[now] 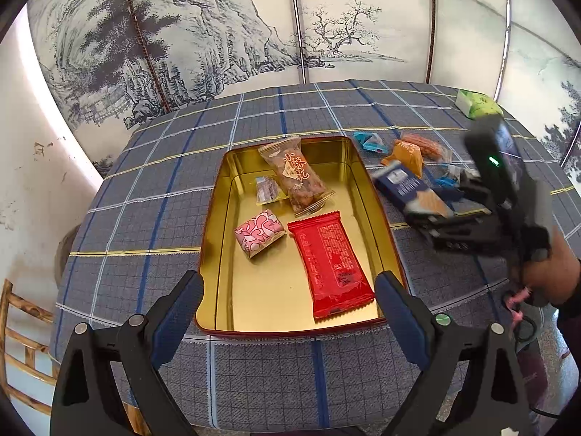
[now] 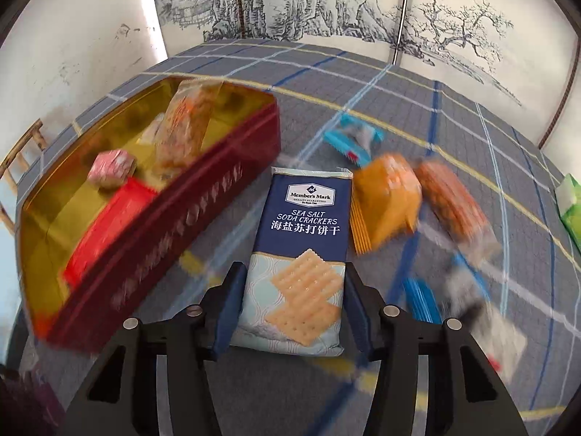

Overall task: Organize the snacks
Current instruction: 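Lift the blue cracker pack with the right gripper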

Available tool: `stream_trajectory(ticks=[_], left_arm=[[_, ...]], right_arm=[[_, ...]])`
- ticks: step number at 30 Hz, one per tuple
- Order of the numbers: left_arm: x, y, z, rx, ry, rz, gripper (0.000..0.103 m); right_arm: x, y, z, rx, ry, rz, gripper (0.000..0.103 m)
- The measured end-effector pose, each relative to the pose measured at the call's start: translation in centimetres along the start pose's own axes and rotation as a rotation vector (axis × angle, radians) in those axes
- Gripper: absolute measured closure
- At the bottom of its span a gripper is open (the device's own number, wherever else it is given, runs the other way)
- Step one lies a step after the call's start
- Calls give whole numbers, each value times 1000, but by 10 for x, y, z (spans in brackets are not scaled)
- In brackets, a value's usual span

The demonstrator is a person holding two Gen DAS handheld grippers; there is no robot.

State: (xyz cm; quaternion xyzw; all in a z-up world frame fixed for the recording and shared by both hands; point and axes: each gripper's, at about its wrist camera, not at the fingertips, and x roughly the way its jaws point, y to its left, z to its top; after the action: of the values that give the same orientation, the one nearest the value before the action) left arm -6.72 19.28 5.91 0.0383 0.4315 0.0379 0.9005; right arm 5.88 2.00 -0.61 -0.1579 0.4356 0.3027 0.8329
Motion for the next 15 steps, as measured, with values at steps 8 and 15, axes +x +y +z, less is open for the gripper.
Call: stream_trajectory(ticks=[8,15], left_arm=[[6,-19,2,26,13,-32,9],[-4,-51,8,95,0,-36,9]], right_arm=[[-57,-24,-84,48,32,-32,45],[-46,-27,-78,88,-7,-65,22]])
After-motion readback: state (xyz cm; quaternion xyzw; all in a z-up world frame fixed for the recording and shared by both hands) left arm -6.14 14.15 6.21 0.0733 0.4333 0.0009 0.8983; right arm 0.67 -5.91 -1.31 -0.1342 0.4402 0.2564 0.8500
